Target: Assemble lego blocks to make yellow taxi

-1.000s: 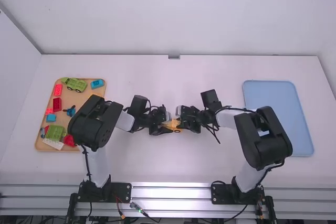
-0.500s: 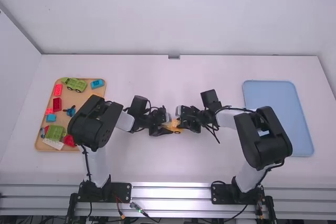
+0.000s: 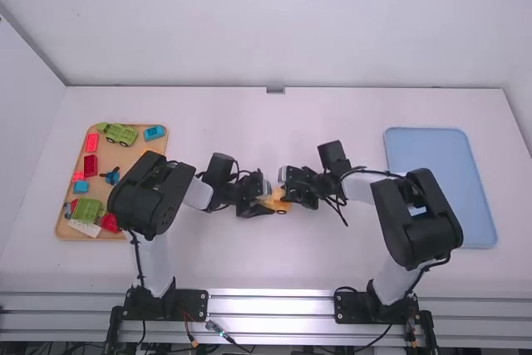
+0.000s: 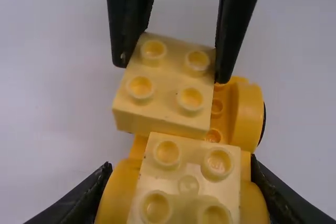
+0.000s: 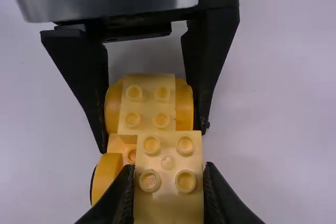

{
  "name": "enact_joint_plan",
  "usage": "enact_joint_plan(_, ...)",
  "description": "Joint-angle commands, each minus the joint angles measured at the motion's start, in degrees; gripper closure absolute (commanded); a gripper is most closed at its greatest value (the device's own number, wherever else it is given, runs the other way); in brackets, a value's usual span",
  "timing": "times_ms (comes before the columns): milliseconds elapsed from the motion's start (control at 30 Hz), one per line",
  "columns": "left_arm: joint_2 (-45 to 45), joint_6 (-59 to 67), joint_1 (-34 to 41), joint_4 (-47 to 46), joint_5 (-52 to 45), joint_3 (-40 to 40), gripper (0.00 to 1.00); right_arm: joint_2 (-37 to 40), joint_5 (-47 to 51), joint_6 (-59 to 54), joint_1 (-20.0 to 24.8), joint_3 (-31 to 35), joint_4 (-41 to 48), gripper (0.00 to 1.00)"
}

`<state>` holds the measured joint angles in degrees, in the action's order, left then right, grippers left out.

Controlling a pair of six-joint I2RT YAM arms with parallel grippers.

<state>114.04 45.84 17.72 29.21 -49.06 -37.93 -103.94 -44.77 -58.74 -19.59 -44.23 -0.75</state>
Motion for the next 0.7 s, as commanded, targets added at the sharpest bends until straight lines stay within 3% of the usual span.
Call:
enact_joint_plan(0, 0.72, -3.02, 0.31, -0.87, 4.96, -0.48, 0.66, -0.66, -0.90, 0.22, -0.33, -0.50, 0.76, 0.95)
enact_joint_plan(667, 0.72, -2.78, 0.31, 0.31, 5.01, 0.57, 0.67, -0.59, -2.78, -0.15, -0.33, -0.44, 1.20, 0.97)
